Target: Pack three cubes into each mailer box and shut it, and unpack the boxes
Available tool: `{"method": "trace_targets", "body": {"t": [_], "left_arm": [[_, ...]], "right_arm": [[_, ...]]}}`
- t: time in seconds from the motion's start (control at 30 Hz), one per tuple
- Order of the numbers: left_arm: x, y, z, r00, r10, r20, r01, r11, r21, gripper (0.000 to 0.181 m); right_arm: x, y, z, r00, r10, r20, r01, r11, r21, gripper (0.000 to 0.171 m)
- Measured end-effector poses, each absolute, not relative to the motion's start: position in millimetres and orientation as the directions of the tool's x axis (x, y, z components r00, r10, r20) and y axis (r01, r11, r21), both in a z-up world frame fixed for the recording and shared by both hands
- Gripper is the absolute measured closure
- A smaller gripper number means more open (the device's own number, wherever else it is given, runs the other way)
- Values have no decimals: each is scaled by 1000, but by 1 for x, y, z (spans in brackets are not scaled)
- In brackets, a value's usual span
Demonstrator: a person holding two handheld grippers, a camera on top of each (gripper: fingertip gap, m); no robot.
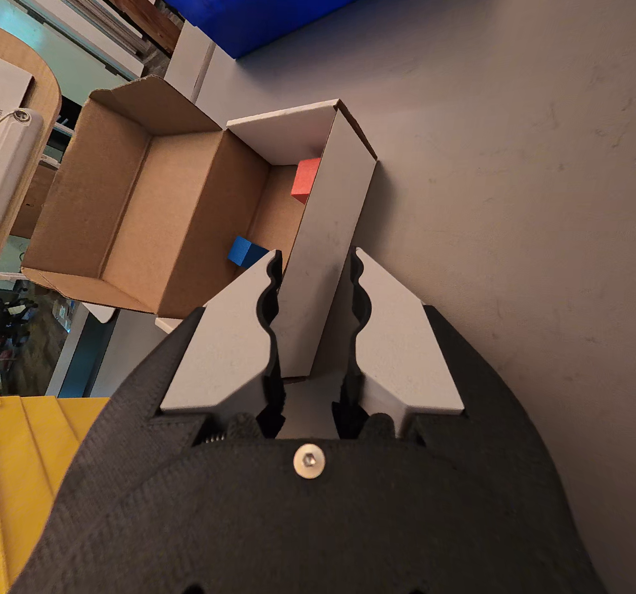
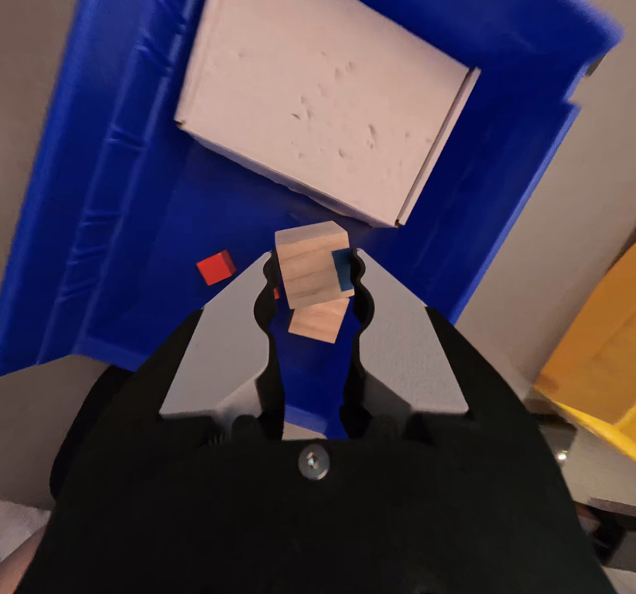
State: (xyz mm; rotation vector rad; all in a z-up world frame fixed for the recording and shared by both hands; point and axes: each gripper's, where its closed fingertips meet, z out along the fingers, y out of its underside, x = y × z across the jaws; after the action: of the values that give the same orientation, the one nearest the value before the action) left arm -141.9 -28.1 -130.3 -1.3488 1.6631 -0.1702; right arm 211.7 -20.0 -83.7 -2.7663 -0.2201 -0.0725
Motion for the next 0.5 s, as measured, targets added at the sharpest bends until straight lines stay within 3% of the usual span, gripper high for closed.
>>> {"method": "trace_targets", "body": {"t": [0.27,0.5], "left_arm": [[-142,-28,-130,64,-817,-572,-684,382,-622,143],[-142,-28,-130,63,-816,-575,-685,384,-619,143]], "right_arm": [[232,-21,-119,999,-24,43,-12,-969,-246,130],[236,-23,-134,996,-67,66,-54,-982,-182,130]]}}
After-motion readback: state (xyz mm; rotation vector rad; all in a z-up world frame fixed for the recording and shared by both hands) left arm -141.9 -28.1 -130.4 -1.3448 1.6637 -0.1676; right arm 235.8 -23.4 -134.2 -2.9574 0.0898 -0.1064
